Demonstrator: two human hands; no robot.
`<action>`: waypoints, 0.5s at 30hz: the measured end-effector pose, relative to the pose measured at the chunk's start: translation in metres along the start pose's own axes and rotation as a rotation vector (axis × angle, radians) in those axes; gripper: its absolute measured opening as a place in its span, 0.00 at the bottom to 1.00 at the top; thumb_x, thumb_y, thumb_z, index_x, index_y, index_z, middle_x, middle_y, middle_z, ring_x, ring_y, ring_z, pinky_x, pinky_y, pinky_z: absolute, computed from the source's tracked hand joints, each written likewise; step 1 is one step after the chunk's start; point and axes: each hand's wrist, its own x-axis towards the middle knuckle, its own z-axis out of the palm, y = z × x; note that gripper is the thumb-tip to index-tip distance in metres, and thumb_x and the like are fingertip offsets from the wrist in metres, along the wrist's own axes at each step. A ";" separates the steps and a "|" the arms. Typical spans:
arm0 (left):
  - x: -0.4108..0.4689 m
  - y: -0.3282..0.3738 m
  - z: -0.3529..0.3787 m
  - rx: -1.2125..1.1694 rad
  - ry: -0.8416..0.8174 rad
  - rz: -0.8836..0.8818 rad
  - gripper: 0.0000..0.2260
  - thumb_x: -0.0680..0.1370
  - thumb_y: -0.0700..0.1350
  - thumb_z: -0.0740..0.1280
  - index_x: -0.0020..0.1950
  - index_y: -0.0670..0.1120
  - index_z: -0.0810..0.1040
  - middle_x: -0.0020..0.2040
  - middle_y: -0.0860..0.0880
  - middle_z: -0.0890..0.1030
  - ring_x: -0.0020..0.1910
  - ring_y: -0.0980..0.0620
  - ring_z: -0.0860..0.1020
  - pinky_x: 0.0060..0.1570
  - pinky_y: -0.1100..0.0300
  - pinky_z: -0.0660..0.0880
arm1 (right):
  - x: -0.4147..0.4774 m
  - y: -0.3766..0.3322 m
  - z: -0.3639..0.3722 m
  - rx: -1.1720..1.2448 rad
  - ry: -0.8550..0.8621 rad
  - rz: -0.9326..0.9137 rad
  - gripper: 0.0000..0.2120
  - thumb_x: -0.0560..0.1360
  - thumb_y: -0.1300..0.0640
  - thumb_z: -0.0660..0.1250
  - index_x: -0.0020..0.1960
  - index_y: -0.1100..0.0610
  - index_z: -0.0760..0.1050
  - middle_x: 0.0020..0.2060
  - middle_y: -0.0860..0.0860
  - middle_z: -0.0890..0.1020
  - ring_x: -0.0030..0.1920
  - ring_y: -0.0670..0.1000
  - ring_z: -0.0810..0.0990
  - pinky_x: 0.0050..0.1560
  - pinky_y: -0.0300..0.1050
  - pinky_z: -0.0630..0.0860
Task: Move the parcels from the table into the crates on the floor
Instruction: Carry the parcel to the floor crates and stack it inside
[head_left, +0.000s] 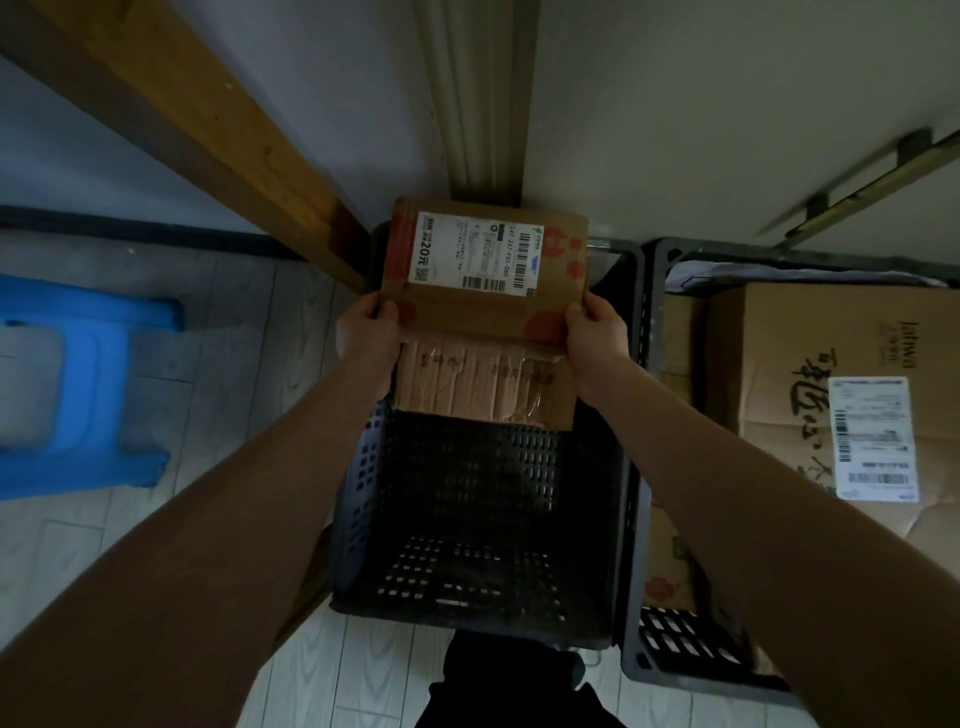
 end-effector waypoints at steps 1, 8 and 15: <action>0.001 0.000 0.000 -0.006 -0.007 -0.012 0.09 0.80 0.40 0.61 0.57 0.48 0.78 0.39 0.53 0.75 0.31 0.58 0.69 0.25 0.69 0.67 | 0.001 -0.001 0.000 -0.006 0.001 -0.005 0.20 0.82 0.59 0.54 0.73 0.55 0.63 0.63 0.53 0.75 0.59 0.53 0.76 0.61 0.49 0.74; -0.003 -0.001 0.003 0.032 0.008 -0.011 0.07 0.80 0.42 0.60 0.47 0.51 0.76 0.39 0.53 0.74 0.34 0.56 0.71 0.28 0.66 0.67 | -0.002 -0.008 -0.003 -0.100 0.008 0.008 0.20 0.82 0.59 0.52 0.74 0.55 0.63 0.65 0.54 0.74 0.62 0.54 0.74 0.61 0.46 0.73; -0.035 0.004 -0.001 0.127 0.018 -0.026 0.09 0.80 0.50 0.61 0.43 0.47 0.74 0.41 0.49 0.77 0.38 0.52 0.74 0.41 0.58 0.71 | -0.042 -0.015 -0.019 -0.147 0.082 0.102 0.12 0.80 0.58 0.53 0.40 0.52 0.69 0.37 0.51 0.73 0.35 0.51 0.72 0.33 0.41 0.70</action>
